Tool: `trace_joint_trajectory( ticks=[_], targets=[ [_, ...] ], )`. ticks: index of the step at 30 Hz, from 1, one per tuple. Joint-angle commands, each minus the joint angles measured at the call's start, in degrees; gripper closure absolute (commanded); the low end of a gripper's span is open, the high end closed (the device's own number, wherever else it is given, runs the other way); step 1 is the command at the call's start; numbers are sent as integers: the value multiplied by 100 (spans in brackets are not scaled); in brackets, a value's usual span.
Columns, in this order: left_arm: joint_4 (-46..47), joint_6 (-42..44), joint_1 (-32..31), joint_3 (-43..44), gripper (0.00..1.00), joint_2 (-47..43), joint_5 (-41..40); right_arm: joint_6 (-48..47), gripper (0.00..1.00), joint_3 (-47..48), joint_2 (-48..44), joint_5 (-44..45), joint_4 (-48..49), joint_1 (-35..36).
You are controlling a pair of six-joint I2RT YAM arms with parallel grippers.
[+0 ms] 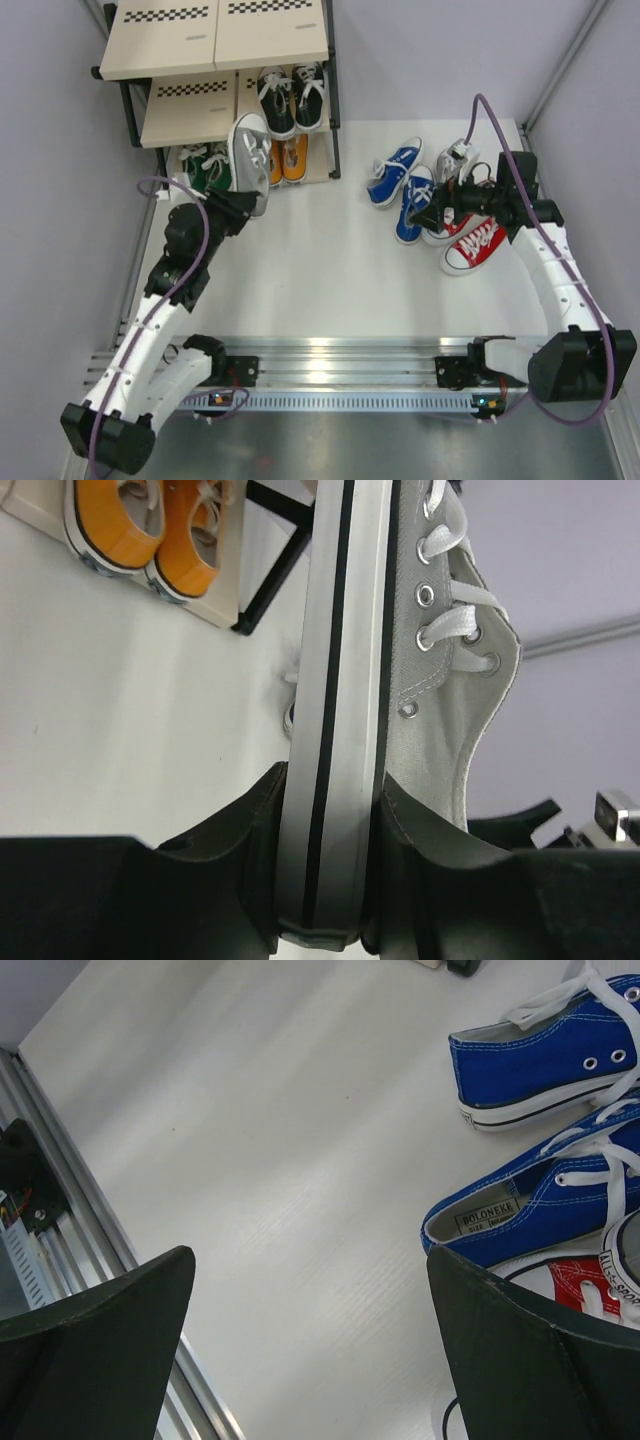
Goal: Place and organize the shoes onto the shoe shelf
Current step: Place the shoe at the shoe shelf.
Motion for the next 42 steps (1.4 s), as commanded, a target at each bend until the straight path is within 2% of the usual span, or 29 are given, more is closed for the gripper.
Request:
trace_joint_trajectory(
  ticks=[1,8,13,17,27,35,42],
  targets=[
    [1248,-304,962,581,100,350,985,-211,1,1,-228,-8,158,-20],
    [1890,-892,2247,942,100,1097,1927,-343,1,-122,-360,54,70,-55],
    [2259,-1174,2881,985,100,1554,2270,-369,1,-158,-369,72,78,-81],
    [2585,-1263,3277,1318,100,2256,2464,-448,1,-122,-325,63,-18,-72],
    [2515,-868,3479,2759,100,3769,2508,-589,1,-87,-290,116,-141,-90],
    [2076,-621,3673,3709,100,4796,2674,-615,1,-70,-238,186,-132,-90],
    [1479,-367,3699,4404,100,5299,2710,-633,1,-17,-202,221,-132,-116]
  ],
)
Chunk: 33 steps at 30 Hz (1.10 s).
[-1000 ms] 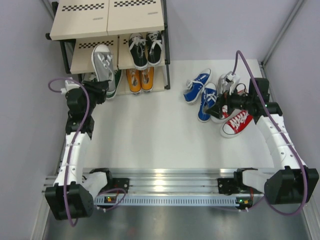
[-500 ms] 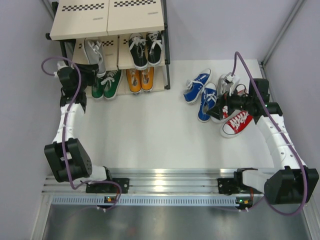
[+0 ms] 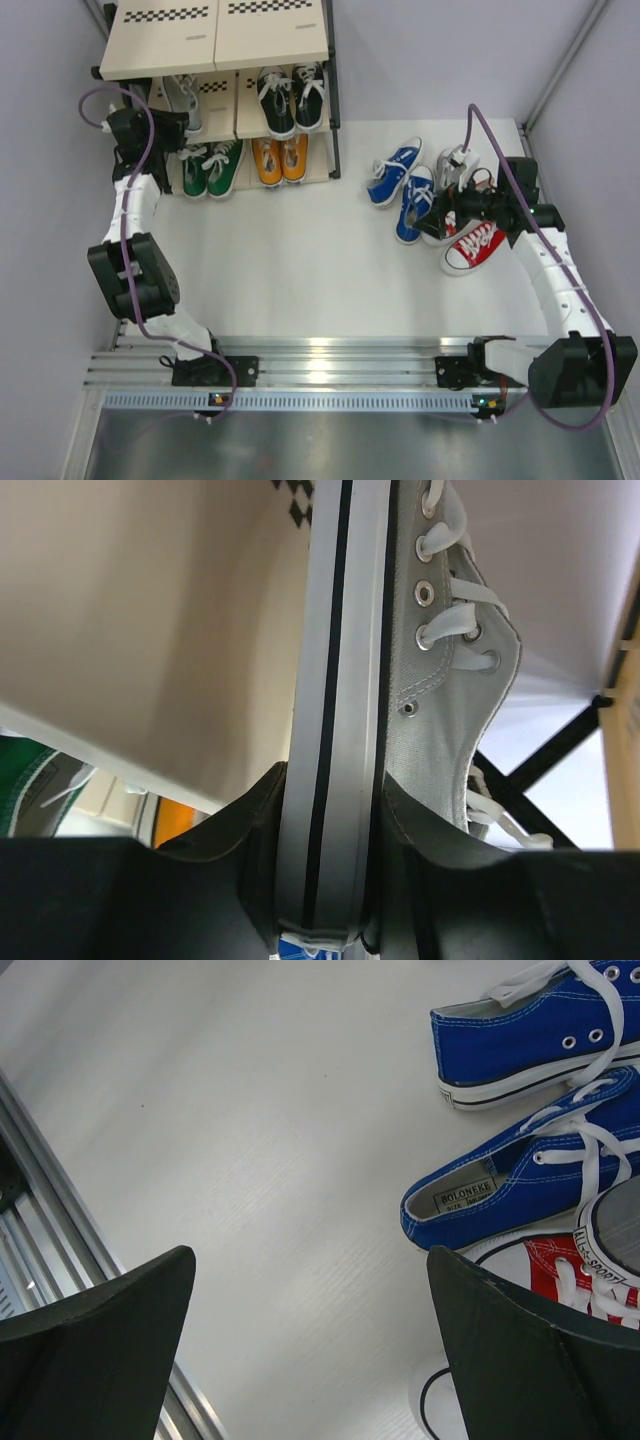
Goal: Place and organize the shoes onto the shoe shelf
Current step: Place the shoe at the shoe shelf.
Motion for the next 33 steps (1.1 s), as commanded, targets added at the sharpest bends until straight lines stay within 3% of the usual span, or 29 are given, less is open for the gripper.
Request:
trace_joint_trajectory(
  ticks=[1,6,7,10,11,14,18,24,29,31,33],
  targets=[
    [193,337,27,619,96,-15,70,-148,1,147,3,-35,60,-75],
    [-317,619,89,1040,82,205,-45,-165,1,130,-23,-35,42,-75],
    [-588,706,80,1102,73,232,-63,-165,1,129,-23,-35,42,-83],
    [-931,873,98,1261,61,267,-194,-165,1,121,-41,-43,42,-84],
    [-1020,918,98,1296,51,258,-290,-165,1,129,-58,-43,42,-84],
    [-1363,1102,115,1393,34,144,-484,-165,1,129,-67,-52,34,-92],
    [-1820,1392,124,1507,19,-31,-932,-174,1,121,-93,-61,34,-92],
    [-2172,1752,142,1437,17,-365,-1319,-218,1,138,-120,-70,-1,-101],
    [-2242,2034,150,1314,21,-769,-1451,-279,1,138,-164,-61,-46,-110],
    [-2269,2139,150,1156,27,-980,-1390,-288,1,129,-172,-61,-46,-119],
    [-2269,2227,150,902,47,-1130,-1154,-288,1,121,-173,-61,-46,-119]
  ],
)
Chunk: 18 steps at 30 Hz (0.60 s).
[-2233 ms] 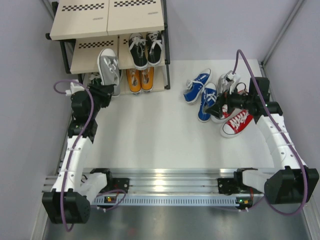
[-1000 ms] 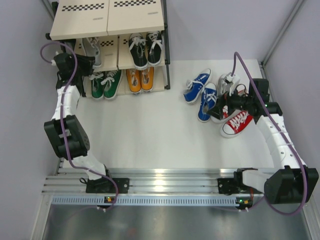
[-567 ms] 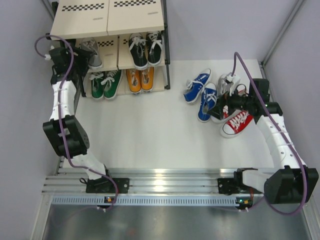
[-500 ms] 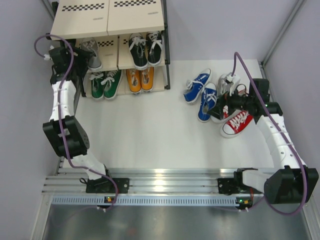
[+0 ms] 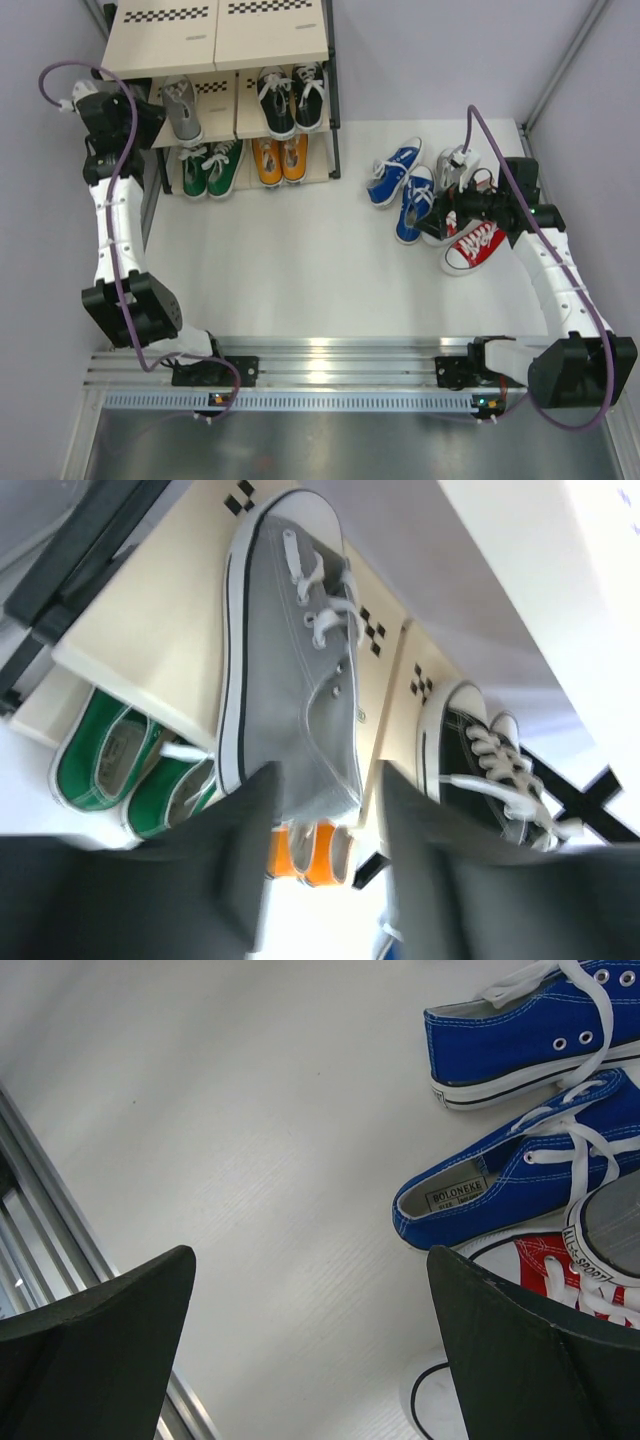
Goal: Place and organize the shoes onto the shoe shelf
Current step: Place the shoe at the shoe shelf.
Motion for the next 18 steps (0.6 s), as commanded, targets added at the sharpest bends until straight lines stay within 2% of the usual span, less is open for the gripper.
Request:
trace_joint_trajectory(
  ticks=[1,2,4,6,11,18],
  targets=[
    [-24,359,28,-354,56,-581,226,-133,1,121,-170,-78,-24,-79],
    [-33,359,19,-459,78,-661,323,-142,1,121,-179,-78,-32,-79],
    [-42,429,-7,-809,93,-880,622,-133,0,121,-171,-78,-24,-88],
    [-68,569,-121,-1022,100,-1030,736,-142,1,129,-162,-78,-24,-88],
    [-130,789,-674,-1286,100,-1084,860,-151,1,182,-91,-96,-41,-79],
    [325,703,-1220,-1269,100,-602,298,-159,1,244,-56,-105,-85,-88]
  ],
)
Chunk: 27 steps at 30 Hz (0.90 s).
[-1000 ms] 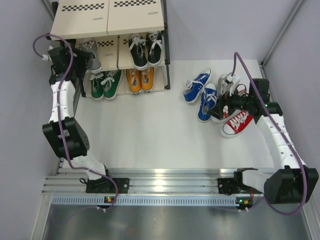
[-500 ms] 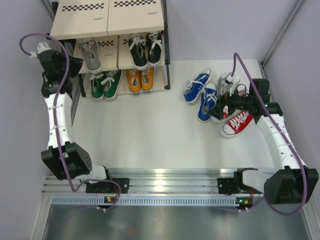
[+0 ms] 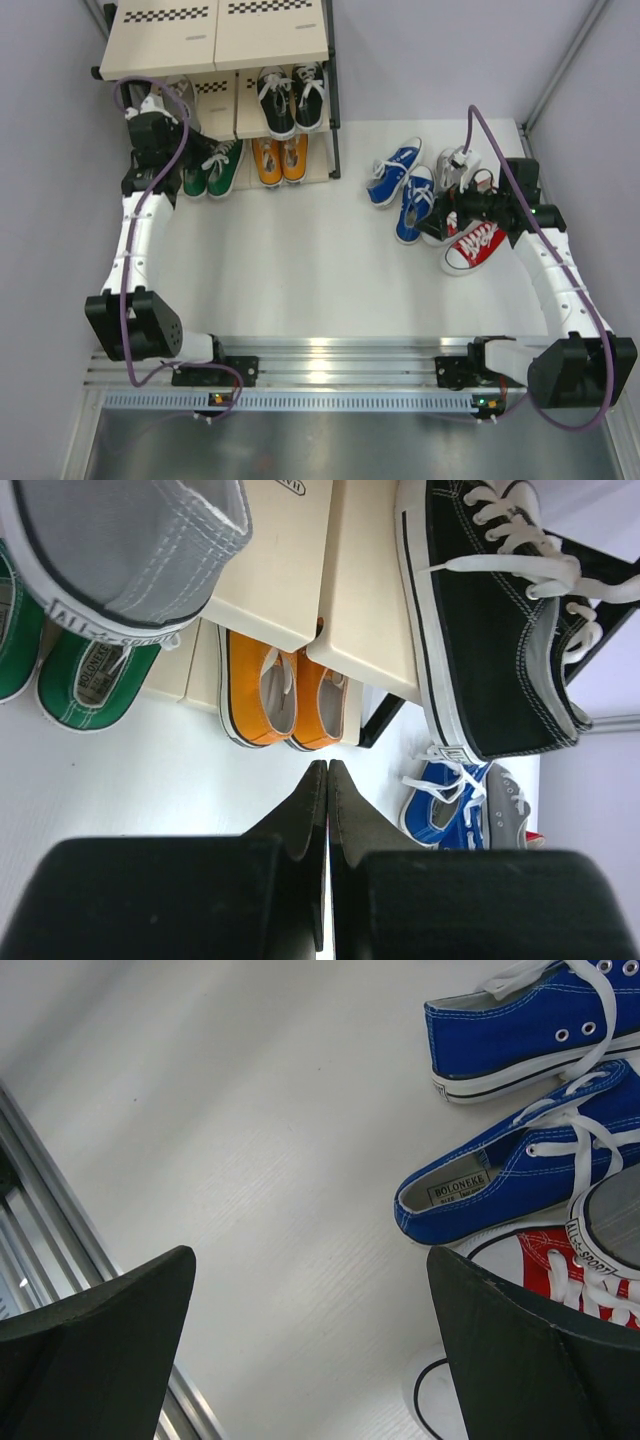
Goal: Place and organize the shoes onto the shoe shelf
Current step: Place the shoe at the shoe shelf.
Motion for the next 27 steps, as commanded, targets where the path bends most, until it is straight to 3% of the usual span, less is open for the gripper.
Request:
trace_joint_trajectory(
  ticks=[1,15,27],
  targets=[
    [569,-24,-108,19,100,280,-330,-155,1,244,-54,-109,-2,-55],
    [931,-77,112,27,100,589,-1138,-190,1,147,-186,5,-37,-55],
    [799,99,727,54,100,562,-928,-217,1,138,-160,-4,-20,-55]
  ],
)
